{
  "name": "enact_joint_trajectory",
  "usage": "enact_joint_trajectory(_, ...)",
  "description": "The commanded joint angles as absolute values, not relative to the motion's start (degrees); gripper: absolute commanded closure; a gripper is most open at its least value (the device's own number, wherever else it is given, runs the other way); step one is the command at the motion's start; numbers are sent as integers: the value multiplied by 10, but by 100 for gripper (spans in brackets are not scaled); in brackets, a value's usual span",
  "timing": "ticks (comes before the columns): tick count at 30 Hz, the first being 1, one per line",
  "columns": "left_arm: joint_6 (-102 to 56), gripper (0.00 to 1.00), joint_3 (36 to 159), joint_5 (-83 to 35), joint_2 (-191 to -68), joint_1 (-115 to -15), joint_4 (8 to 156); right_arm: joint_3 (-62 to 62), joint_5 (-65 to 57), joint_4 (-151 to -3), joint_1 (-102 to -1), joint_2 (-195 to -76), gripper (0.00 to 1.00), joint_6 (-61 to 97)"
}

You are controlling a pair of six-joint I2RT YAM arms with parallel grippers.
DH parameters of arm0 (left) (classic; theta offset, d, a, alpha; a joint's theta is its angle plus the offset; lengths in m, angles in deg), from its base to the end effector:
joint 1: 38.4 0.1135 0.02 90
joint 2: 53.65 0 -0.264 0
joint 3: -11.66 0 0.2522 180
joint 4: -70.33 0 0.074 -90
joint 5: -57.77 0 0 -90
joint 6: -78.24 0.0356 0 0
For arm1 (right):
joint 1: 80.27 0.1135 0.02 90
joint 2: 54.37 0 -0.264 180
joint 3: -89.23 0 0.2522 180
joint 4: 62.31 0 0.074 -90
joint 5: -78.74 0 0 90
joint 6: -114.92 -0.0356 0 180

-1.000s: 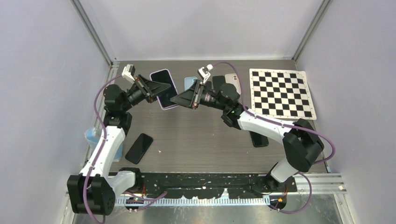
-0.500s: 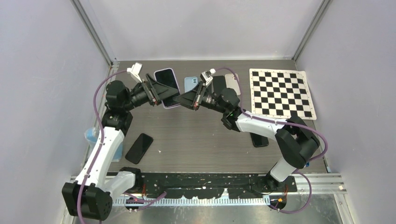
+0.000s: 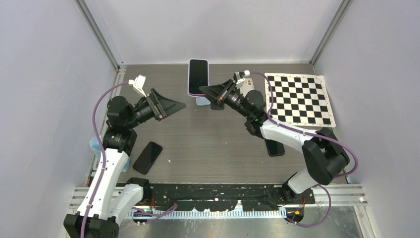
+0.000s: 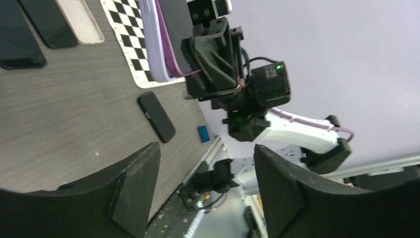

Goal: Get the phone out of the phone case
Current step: Remove the phone case from the phone.

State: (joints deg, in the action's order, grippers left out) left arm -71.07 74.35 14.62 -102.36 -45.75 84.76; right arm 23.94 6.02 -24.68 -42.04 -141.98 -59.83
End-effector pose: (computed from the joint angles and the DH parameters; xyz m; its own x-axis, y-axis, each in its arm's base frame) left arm 0.1840 -0.0499 0.3720 -0.7014 -0.5025 -0.5054 0.4073 0.2994 -0.8628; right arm 0.2656 0.2227 0.3100 -0.7935 0.5853 -0.1664 -0.2812 -0.1103 0.9533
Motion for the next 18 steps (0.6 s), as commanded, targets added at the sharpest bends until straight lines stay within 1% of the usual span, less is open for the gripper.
enact_joint_trajectory(1, -678, 37, 731, 154, -1024, -454, 815, 203, 32, -274, -420, -1367, 99, -623)
enact_joint_trajectory(4, -673, 41, 732, 154, -1025, -454, 812, 204, 24, -316, -420, -1350, 99, -625)
enact_joint_trajectory(7, -677, 39, 728, 153, -1028, -454, 793, 204, 28, -329, -420, -1339, 99, -632)
enact_joint_trajectory(9, -672, 40, 726, 151, -1033, -454, 789, 206, 28, -335, -420, -1334, 99, -642)
enact_joint_trajectory(12, -659, 50, 725, 145, -1042, -454, 786, 203, 40, -346, -418, -1330, 99, -656)
enact_joint_trajectory(14, -653, 53, 726, 156, -1050, -455, 773, 201, 46, -349, -414, -1326, 99, -657)
enact_joint_trajectory(16, -652, 53, 726, 170, -1055, -455, 760, 201, 47, -356, -408, -1323, 99, -655)
enact_joint_trajectory(18, -650, 50, 723, 170, -1052, -460, 751, 200, 47, -360, -402, -1322, 99, -657)
